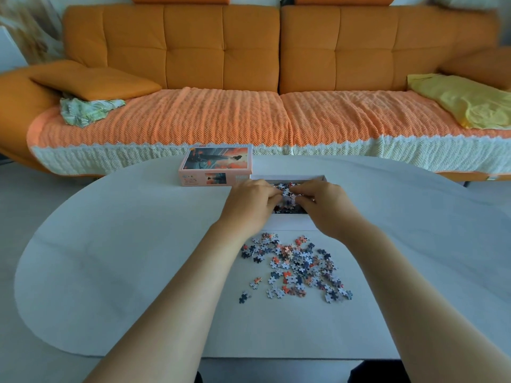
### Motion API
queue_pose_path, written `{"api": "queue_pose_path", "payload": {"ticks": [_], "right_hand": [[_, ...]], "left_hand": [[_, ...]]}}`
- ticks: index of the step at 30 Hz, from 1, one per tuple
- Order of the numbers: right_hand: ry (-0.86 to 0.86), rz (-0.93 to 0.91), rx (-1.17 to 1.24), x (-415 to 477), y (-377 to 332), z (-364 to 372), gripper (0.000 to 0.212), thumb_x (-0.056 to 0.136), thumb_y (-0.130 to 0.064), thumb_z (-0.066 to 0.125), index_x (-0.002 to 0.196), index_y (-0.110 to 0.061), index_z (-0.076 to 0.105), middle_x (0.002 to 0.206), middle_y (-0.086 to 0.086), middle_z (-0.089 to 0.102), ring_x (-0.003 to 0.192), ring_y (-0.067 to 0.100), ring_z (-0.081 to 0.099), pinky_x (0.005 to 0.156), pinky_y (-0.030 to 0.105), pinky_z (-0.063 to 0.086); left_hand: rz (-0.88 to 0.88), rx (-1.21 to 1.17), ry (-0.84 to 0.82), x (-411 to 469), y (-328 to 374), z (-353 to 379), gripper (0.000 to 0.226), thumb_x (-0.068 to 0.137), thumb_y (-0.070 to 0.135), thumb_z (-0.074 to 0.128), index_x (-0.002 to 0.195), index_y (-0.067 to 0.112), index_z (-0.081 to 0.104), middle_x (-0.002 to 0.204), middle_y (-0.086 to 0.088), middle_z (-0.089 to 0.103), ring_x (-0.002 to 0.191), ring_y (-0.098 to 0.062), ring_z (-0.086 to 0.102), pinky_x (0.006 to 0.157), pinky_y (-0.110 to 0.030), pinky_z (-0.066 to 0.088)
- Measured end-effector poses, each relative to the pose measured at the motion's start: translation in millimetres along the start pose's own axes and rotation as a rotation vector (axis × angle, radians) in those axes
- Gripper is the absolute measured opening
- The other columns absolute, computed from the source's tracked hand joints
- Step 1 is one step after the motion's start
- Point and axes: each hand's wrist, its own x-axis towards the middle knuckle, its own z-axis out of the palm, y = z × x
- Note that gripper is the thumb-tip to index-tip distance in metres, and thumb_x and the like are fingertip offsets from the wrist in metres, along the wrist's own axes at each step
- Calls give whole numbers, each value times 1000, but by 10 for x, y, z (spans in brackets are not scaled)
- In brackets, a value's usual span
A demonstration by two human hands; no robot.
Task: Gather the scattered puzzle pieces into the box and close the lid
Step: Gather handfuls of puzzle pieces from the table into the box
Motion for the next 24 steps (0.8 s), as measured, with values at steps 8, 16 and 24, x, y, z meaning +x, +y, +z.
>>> {"api": "queue_pose_path", "payload": {"ticks": [8, 16, 24], "right_hand": [[-51, -118, -172, -126, 34, -47, 30, 99, -30, 46, 123, -27, 65, 120, -5, 67, 100, 17, 63, 85, 28, 50], [-168, -146, -415, -66, -43, 245, 57, 100, -49, 27, 152, -24, 26, 161, -4, 17, 149, 20, 7, 120, 50, 3], [-237, -199, -367, 6, -256, 406, 56, 100, -43, 24, 153, -26, 21, 161, -8, 13, 149, 14, 9, 119, 52, 4]], "left_hand": [[13, 59, -82, -100, -81, -32, 33, 100, 27, 46, 129, 24, 61, 132, 8, 57, 123, -17, 46, 106, -38, 27], [-297, -255, -168, -218, -131, -73, 62, 100, 39, 47, 154, 23, 22, 159, 10, 16, 147, -10, 14, 115, -32, 16], [-350, -340, -211, -249, -159, -150, 60, 101, 27, 45, 154, 27, 19, 161, 9, 16, 146, -11, 18, 115, -29, 18]]}}
